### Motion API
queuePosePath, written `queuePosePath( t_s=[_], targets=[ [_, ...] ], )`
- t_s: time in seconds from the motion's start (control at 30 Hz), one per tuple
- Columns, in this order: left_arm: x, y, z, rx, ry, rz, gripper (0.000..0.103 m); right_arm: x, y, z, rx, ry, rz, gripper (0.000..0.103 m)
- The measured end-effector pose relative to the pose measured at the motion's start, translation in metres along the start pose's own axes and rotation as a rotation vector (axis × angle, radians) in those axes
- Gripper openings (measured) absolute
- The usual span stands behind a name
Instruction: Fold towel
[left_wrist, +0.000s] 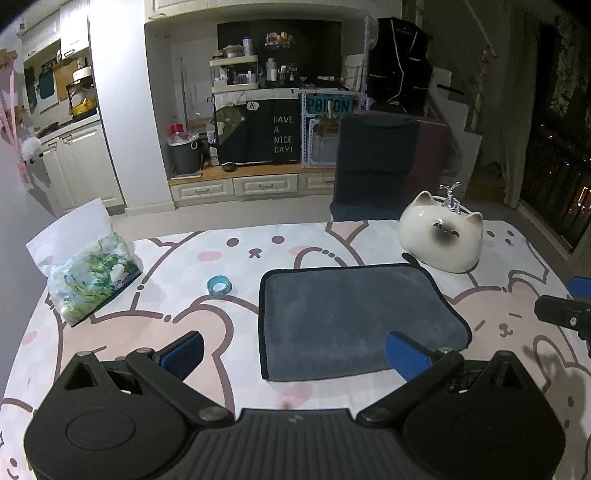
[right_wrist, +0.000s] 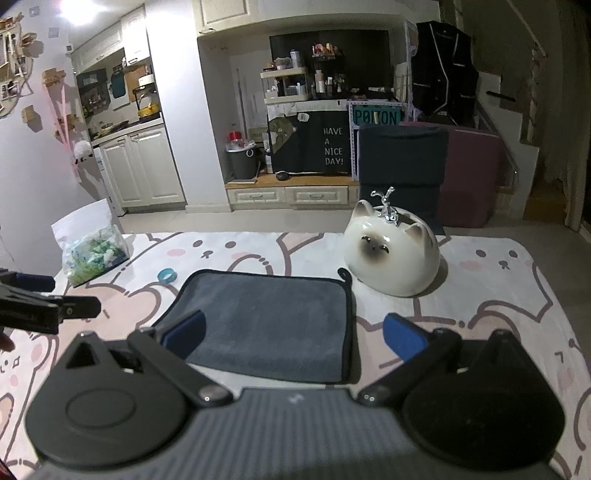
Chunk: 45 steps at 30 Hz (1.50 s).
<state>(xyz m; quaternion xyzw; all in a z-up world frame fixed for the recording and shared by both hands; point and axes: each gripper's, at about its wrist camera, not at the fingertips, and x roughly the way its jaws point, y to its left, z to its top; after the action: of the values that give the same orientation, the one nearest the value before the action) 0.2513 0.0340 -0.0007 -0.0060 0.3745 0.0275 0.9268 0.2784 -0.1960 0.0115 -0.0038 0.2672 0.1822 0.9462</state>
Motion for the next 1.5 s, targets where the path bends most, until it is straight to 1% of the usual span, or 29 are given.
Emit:
queuePosePath(
  t_s=[0.5,0.67,0.8,0.93,1.1,1.27,1.5],
  targets=[
    [-0.058,-0.01,-0.028,0.018,-0.06,-0.021,0.103,-0.049,0.01,-0.024,-0.026,-0.042,0.038,0.103],
    [-0.081,-0.012,-0.042,0.039,-0.097,-0.038,0.103,-0.066,0.009,-0.032,-0.028,-0.05,0.038,0.103],
    [-0.097,-0.014,-0.054,0.054,-0.121,-0.027,0.103,-0.078,0.01,-0.039,-0.03,-0.056,0.027,0.103],
    [-0.114,-0.015,-0.066,0.061,-0.143,-0.038,0.103,-0.091,0.011,-0.049,-0.028,-0.06,0.028,0.103],
    [-0.129,-0.014,-0.079,0.054,-0.15,-0.048,0.103,-0.106,0.015,-0.065,-0.028,-0.055,0.037,0.103],
    [-0.138,-0.01,-0.098,0.032,-0.134,-0.053,0.103,-0.124,0.018,-0.08,-0.013,-0.058,0.047,0.103],
    [-0.152,-0.012,-0.123,0.032,-0.138,-0.071,0.103,-0.141,0.018,-0.1,0.0,-0.068,0.037,0.103]
  ],
)
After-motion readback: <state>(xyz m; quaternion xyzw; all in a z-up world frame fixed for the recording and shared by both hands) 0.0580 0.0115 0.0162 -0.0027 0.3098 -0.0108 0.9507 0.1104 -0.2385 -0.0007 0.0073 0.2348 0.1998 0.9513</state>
